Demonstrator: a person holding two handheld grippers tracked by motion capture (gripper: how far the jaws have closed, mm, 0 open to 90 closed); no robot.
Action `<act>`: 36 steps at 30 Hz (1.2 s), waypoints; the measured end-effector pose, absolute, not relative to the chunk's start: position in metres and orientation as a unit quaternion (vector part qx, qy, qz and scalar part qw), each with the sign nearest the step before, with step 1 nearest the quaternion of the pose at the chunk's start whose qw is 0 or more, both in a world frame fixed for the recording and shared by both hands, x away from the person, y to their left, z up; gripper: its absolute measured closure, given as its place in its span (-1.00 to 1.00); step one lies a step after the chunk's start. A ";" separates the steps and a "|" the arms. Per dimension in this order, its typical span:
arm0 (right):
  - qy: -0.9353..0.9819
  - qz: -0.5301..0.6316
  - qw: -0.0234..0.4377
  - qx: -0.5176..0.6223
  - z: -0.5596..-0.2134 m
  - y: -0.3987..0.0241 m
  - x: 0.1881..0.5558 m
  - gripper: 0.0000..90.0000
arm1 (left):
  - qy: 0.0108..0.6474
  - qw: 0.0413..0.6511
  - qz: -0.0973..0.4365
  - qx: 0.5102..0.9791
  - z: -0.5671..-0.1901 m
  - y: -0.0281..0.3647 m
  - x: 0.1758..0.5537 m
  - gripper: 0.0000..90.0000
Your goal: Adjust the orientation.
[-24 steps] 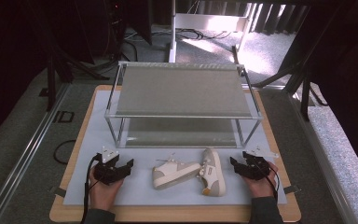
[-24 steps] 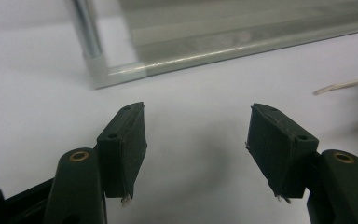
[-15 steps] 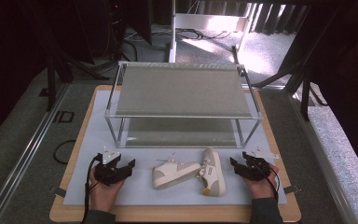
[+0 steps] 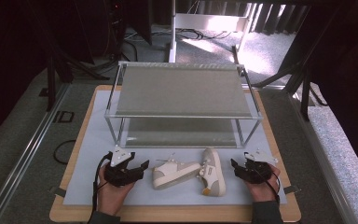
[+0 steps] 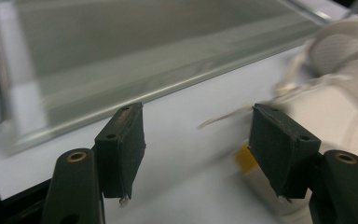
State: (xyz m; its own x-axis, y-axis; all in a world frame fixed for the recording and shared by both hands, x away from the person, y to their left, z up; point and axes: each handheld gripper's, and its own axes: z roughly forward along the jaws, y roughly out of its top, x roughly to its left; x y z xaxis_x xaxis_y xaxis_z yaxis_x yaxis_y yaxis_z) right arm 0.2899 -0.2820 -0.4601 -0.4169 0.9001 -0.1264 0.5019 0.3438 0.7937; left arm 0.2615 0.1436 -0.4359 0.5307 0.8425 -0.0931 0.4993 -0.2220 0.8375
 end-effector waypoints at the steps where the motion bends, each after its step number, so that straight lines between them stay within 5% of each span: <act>1: 0.767 0.346 0.289 0.456 -0.460 -0.282 0.289 -0.14 | 0.437 0.441 0.192 0.760 -0.434 0.140 0.261 -0.21; 23: 0.765 0.319 0.331 0.450 -0.459 -0.278 0.283 -0.14 | 0.344 0.460 0.099 0.813 -0.449 0.104 0.262 -0.29; 36: 0.769 0.312 0.334 0.446 -0.461 -0.276 0.283 -0.14 | 0.305 0.440 0.112 0.837 -0.446 0.099 0.256 -0.33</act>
